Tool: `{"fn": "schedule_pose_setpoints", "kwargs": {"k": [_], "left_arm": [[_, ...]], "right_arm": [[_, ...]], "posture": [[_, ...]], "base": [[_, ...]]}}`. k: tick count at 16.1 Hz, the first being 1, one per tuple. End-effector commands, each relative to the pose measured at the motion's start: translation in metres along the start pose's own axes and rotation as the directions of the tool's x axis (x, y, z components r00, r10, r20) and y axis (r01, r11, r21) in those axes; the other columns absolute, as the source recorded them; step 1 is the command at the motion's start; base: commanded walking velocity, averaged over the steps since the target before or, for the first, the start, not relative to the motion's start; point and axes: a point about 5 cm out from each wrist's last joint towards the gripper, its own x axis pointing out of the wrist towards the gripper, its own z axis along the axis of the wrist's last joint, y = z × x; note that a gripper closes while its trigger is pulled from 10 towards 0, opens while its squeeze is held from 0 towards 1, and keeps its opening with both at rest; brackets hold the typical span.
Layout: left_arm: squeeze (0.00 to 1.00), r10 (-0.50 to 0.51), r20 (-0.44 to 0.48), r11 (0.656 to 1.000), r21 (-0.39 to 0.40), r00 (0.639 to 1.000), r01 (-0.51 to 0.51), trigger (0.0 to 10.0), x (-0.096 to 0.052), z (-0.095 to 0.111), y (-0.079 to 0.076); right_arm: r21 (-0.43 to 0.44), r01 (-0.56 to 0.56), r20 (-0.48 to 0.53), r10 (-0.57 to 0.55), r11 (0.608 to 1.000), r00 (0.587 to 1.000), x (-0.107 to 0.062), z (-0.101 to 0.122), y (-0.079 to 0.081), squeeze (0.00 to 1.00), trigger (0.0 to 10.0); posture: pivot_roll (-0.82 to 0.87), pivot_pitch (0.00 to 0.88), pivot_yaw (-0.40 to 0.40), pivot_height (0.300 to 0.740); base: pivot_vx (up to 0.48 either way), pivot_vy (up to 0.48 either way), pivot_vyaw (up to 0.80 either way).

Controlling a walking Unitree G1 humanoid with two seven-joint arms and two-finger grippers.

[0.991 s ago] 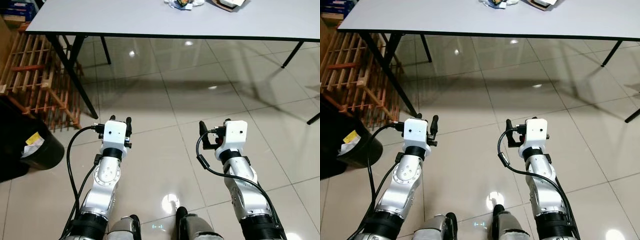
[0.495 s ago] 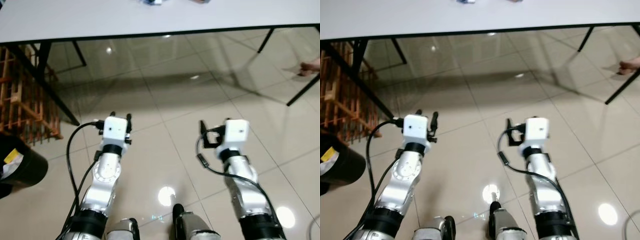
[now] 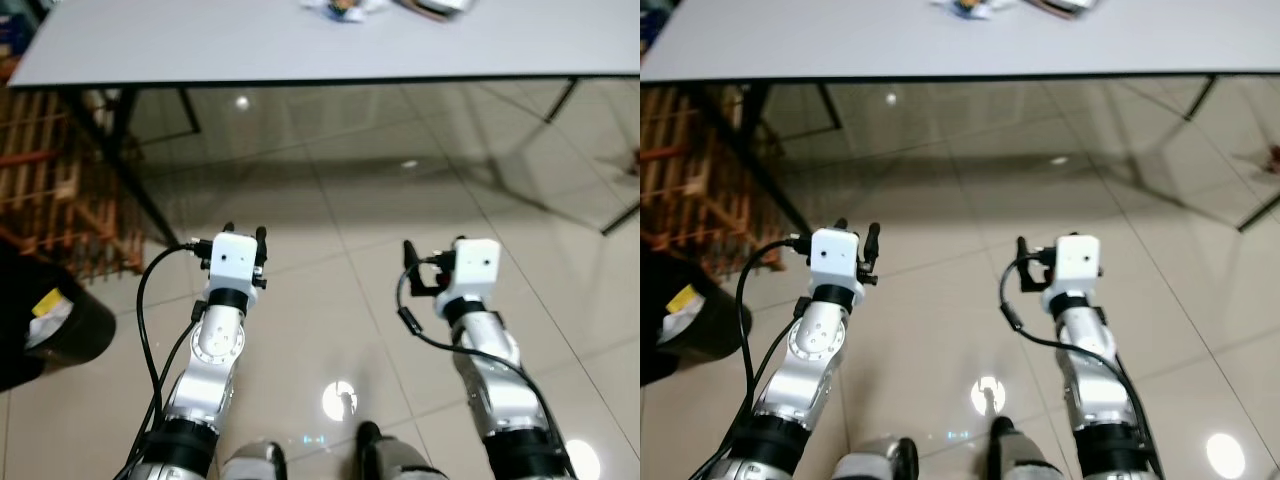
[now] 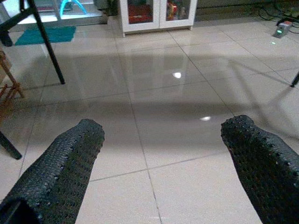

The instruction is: Picking trash to rubbish bin

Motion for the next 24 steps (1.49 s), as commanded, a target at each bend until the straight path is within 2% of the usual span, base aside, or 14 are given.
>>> {"fn": "schedule_pose_setpoints", "kwargs": {"k": [1, 4, 6, 13, 16, 24], "left_arm": [[0.00, 0.015, -0.024, 1.000, 0.009, 1.000, -0.015, 10.0, -0.003, -0.005, 0.003], [0.00, 0.012, 0.041, 1.000, 0.018, 0.999, -0.012, 10.0, 0.001, 0.009, 0.005], [0.00, 0.000, 0.083, 1.000, 0.022, 0.997, -0.001, 10.0, 0.005, 0.019, 0.003], [0.00, -0.013, 0.131, 0.999, 0.031, 0.991, 0.009, 10.0, 0.009, 0.033, 0.001], [0.00, -0.017, 0.160, 0.999, 0.033, 0.987, 0.012, 10.0, 0.012, 0.043, 0.002], [0.00, -0.007, 0.195, 1.000, 0.025, 0.981, 0.003, 10.0, 0.017, 0.056, 0.003]], "right_arm": [[0.015, -0.003, -0.012, 0.003, 1.000, 1.000, 0.000, -0.003, 0.003, 0.00, 10.0], [0.017, 0.049, 0.110, -0.051, 0.999, 0.993, 0.005, 0.024, -0.006, 0.00, 10.0], [0.016, 0.071, 0.147, -0.072, 0.997, 0.986, 0.010, 0.035, -0.012, 0.00, 10.0], [0.026, 0.063, 0.143, -0.067, 0.998, 0.987, 0.008, 0.034, -0.006, 0.00, 10.0], [0.033, 0.068, 0.181, -0.073, 0.997, 0.981, 0.010, 0.046, -0.006, 0.00, 10.0], [0.036, 0.073, 0.219, -0.079, 0.997, 0.973, 0.013, 0.059, -0.008, 0.00, 10.0]], "posture": [[-0.01, 0.246, 0.023, 0.740], [-0.01, 0.240, 0.026, 0.740], [-0.02, 0.234, 0.028, 0.740], [-0.01, 0.245, 0.028, 0.740], [-0.01, 0.248, 0.030, 0.740], [-0.01, 0.250, 0.028, 0.740]], "base": [[0.416, 0.000, 0.00], [0.415, 0.000, 0.00], [0.411, 0.000, 0.00], [0.407, 0.000, 0.00], [0.406, 0.000, 0.00], [0.409, 0.000, 0.00]]}}
